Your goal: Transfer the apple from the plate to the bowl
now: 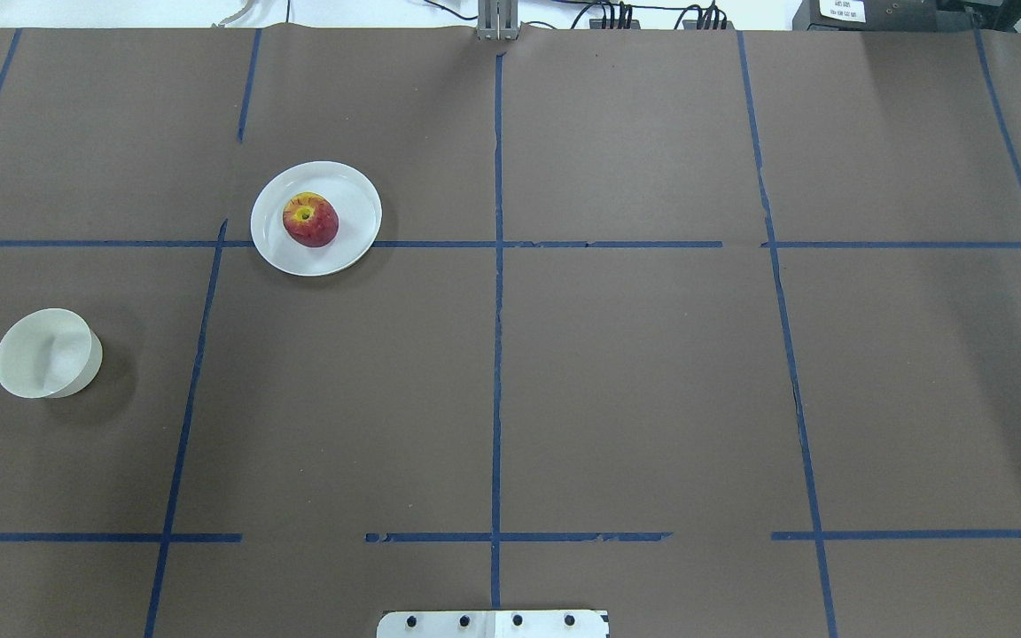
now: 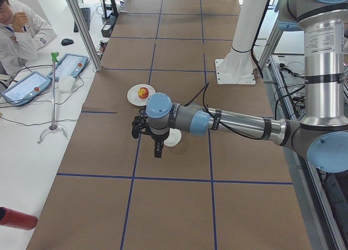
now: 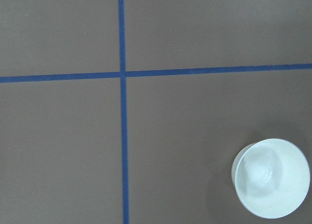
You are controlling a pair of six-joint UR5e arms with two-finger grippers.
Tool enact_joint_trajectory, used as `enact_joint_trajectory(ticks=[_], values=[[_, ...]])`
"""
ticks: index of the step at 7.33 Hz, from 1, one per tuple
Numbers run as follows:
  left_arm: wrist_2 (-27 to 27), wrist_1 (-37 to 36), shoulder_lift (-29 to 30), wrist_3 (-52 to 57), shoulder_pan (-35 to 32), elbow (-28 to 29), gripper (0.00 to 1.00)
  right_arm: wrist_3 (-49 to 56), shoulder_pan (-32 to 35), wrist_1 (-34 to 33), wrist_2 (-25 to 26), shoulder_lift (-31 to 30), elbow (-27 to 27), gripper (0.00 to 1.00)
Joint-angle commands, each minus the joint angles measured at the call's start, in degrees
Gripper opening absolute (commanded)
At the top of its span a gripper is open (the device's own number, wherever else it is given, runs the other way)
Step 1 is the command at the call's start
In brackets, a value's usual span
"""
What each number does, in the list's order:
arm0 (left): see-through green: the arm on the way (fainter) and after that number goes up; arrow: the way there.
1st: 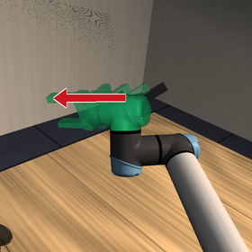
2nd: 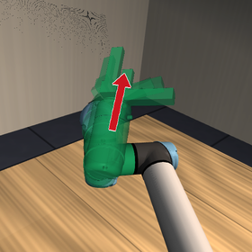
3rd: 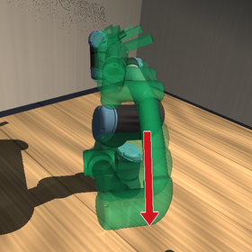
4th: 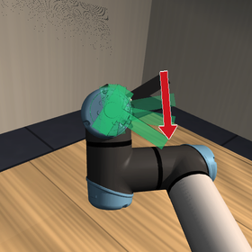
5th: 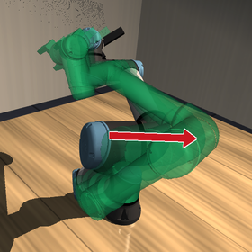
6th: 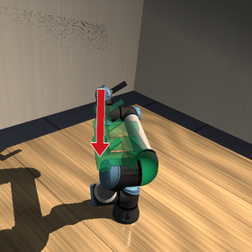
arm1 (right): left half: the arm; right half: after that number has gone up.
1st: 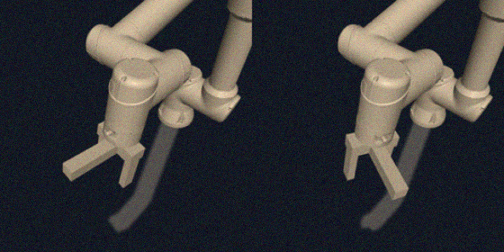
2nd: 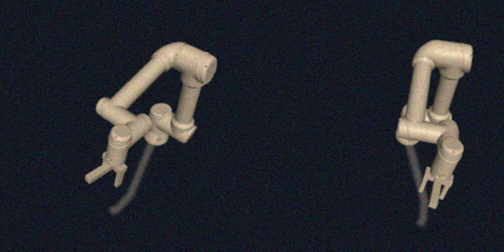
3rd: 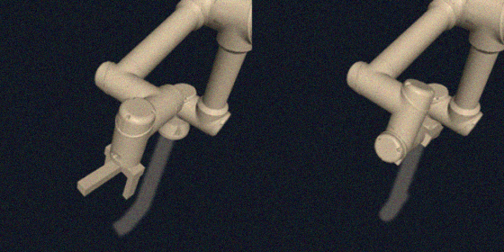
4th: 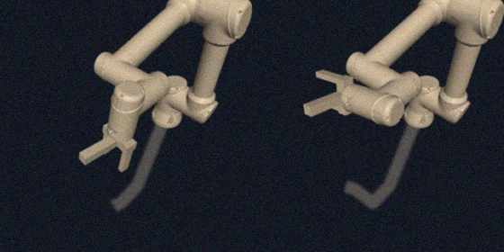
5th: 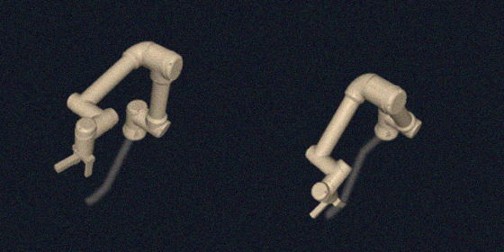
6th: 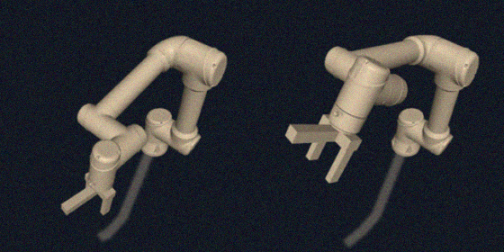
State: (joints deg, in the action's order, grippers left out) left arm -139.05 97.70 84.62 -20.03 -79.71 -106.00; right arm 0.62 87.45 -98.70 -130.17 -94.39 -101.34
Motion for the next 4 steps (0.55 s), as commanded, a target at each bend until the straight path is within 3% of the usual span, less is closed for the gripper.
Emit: enact_joint_trajectory(ticks=[1,3,4], values=[[0.27,2.41,7.72,-17.53,10.59,0.7,1.0,-0.01,0.0,0.0,0.0,0.0,0.0,1.0],[4.28,2.32,16.49,-29.83,18.76,2.88,1.0,0.08,0.0,0.0,0.0,0.0,0.0,1.0],[6.15,2.32,23.16,-36.07,22.55,7.42,1.0,-0.01,0.0,0.0,0.0,0.0,0.0,1.0]])
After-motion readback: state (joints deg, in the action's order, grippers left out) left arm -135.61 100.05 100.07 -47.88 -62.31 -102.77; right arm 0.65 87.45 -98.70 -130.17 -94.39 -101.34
